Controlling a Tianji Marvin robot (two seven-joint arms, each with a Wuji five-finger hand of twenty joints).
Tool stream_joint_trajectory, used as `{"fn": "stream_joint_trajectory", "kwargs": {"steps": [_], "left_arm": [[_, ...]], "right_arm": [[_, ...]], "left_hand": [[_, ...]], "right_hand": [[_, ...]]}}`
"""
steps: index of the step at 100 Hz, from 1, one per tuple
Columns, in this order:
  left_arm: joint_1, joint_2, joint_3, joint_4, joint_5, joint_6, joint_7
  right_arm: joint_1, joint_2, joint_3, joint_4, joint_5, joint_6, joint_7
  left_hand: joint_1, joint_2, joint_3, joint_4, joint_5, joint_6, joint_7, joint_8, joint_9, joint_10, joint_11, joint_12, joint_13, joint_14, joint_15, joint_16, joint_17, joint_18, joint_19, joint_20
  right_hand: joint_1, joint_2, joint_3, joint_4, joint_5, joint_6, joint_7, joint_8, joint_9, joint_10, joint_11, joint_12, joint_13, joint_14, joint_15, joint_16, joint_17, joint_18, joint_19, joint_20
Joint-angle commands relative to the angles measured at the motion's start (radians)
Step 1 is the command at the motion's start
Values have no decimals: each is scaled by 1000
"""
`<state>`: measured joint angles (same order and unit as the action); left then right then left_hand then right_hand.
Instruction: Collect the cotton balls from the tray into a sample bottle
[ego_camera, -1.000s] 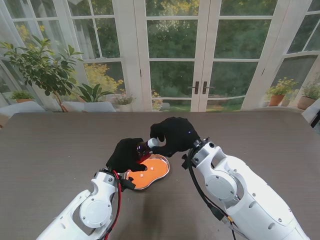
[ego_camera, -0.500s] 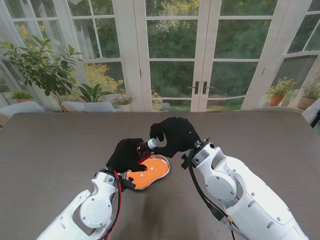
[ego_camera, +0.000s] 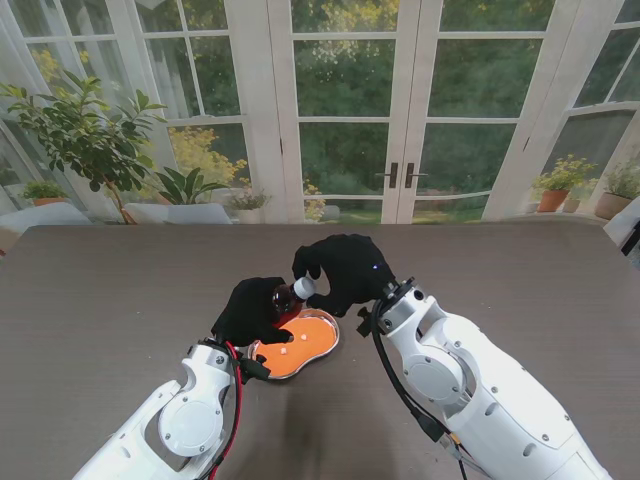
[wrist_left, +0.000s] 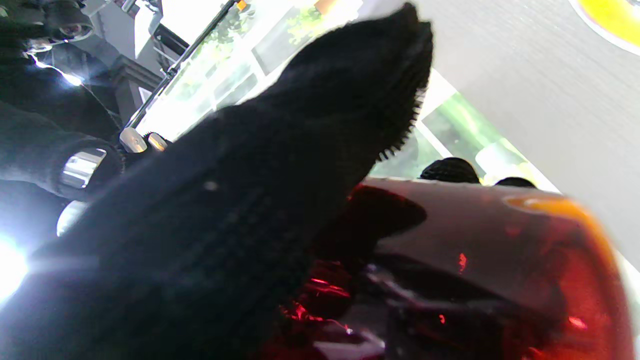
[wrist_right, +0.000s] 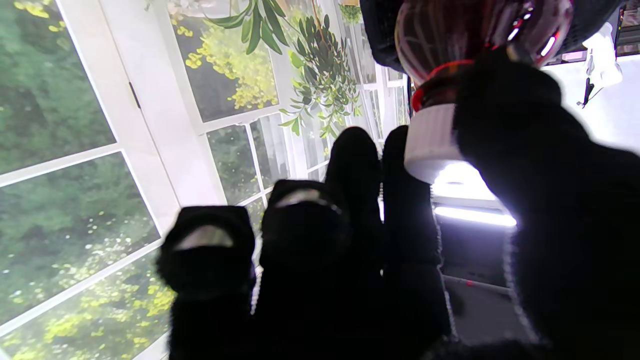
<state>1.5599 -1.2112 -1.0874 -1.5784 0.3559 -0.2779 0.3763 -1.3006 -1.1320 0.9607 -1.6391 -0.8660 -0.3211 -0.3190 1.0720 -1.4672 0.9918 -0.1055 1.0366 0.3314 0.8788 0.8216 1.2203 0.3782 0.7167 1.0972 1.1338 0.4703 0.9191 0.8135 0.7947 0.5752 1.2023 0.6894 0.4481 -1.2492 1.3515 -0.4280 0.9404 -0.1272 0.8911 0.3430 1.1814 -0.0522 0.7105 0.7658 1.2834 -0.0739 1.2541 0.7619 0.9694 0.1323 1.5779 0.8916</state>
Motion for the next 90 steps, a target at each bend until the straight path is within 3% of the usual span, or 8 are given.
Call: {"fn": "stream_joint_trajectory", "kwargs": {"steps": [1,2,6,9,46,56,62,90], "left_arm": [[3,-4,0,-4,-4,1,-18],[3,-4,0,-4,-4,1,-18],[3,-4,0,-4,-4,1,-18],[3,-4,0,-4,-4,0,-18],[3,-3,-1,-3,-4,0,-20],[3,-3,-2,-3,-4,0,-20],[3,-3,-2,-2,-4,0,-20],[2,-3,-1,-1,-4,-2,-22]], "right_arm": [[-3,-3,-4,-4,-3,0,12],[-4,-3,-3,-5,-3,0,13],[-5,-1,-2,-8,-4,1,18],[-6,0,-1,-9,-6,1,21],[-23,13,27,-46,-5,16,99],[-38,18,45,-74,22,45,157],[-44,21,52,-89,26,67,181],[-43,34,53,-129,13,131,265]], "left_hand": [[89,1070,69,27,96,-56,323,71,67,44,114,54,116,40,454,83,99,12,589,46],[89,1070,69,27,96,-56,323,71,67,44,114,54,116,40,454,83,99,12,589,46],[90,1069,69,27,96,-56,323,71,67,44,114,54,116,40,454,83,99,12,589,46],[89,1069,69,27,96,-56,323,71,68,44,115,54,117,39,454,83,99,12,589,46],[89,1069,69,27,96,-55,322,71,67,45,114,53,117,38,454,83,99,12,589,47],[90,1069,69,27,96,-55,322,70,67,44,114,53,117,38,454,83,99,12,589,47],[90,1069,69,27,96,-55,322,70,67,44,114,53,117,39,454,83,99,12,589,47],[89,1069,70,27,96,-55,320,70,67,46,114,53,118,38,455,83,100,12,589,48]], "right_hand": [[-25,-11,74,33,-26,12,-7,71,-18,-14,13,-9,40,-47,-12,-1,1,-45,41,-13],[-31,-8,75,37,-28,13,-9,74,-20,-13,13,-9,40,-45,-14,-2,0,-45,41,-12],[-83,11,81,162,-51,32,-28,96,-42,-7,17,-34,40,-41,-24,-5,-10,-46,35,-8],[-112,15,78,187,-71,45,-40,101,-60,-1,16,-46,38,-39,-37,-10,-18,-48,31,-6],[-358,82,35,161,-261,168,-171,49,-216,35,2,-85,35,4,-194,-54,-112,-49,4,16],[-444,264,-59,168,-270,169,-183,38,-236,56,7,-88,16,45,-197,-31,-147,-28,8,45],[-496,462,-178,188,-250,142,-184,41,-227,63,6,-88,17,55,-186,-24,-148,-31,16,59],[-485,785,-503,258,-22,87,-169,77,-110,84,-1,-57,32,78,-92,-1,-110,-6,52,71]]}}
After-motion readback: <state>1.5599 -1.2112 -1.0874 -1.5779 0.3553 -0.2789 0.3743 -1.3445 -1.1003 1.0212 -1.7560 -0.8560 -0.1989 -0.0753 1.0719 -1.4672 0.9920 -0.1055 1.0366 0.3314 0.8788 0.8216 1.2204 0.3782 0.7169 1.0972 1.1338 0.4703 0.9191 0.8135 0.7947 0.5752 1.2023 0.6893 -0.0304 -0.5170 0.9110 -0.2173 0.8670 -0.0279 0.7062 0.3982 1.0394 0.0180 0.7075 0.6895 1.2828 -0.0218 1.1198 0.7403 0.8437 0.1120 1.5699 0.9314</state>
